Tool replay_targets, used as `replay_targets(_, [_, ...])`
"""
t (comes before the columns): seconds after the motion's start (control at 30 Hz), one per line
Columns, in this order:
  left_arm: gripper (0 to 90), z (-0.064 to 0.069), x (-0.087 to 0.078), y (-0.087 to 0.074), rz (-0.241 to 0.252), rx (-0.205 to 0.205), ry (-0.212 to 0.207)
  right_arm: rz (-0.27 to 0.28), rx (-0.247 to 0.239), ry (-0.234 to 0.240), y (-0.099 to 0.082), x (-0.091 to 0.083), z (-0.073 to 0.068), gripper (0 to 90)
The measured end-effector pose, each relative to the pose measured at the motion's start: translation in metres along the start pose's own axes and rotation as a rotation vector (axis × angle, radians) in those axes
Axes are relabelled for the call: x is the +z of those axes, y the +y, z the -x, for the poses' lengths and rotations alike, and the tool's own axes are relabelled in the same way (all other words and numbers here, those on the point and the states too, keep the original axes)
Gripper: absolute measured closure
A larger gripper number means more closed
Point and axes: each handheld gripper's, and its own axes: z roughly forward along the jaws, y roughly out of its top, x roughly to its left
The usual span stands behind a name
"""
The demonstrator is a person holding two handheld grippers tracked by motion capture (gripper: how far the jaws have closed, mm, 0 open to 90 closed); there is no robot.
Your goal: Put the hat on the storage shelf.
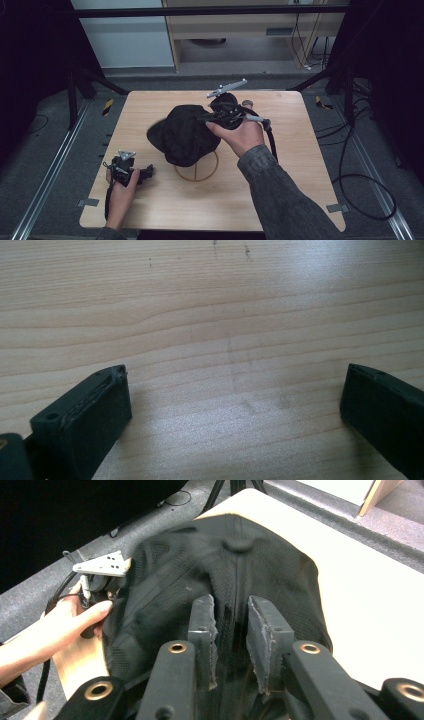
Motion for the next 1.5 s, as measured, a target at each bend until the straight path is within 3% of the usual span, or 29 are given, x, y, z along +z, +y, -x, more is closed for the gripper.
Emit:
replay_targets(0.47, [0.0,0.000,0.000,0.000,0.001,0.000,-0.001,0.015,0.018,0.017,-0.004,-0.014,0.005,72.4])
replay_targets(0.87, [0.0,0.000,0.000,0.000,0.001,0.000,-0.001,0.023,0.030,0.003,-0.008,-0.029,0.014,72.0])
replay_targets(1.5, [0.0,0.000,0.000,0.000,0.001,0.000,-0.001,0.053,0.029,-0.009,-0.013,-0.052,0.016,66.8])
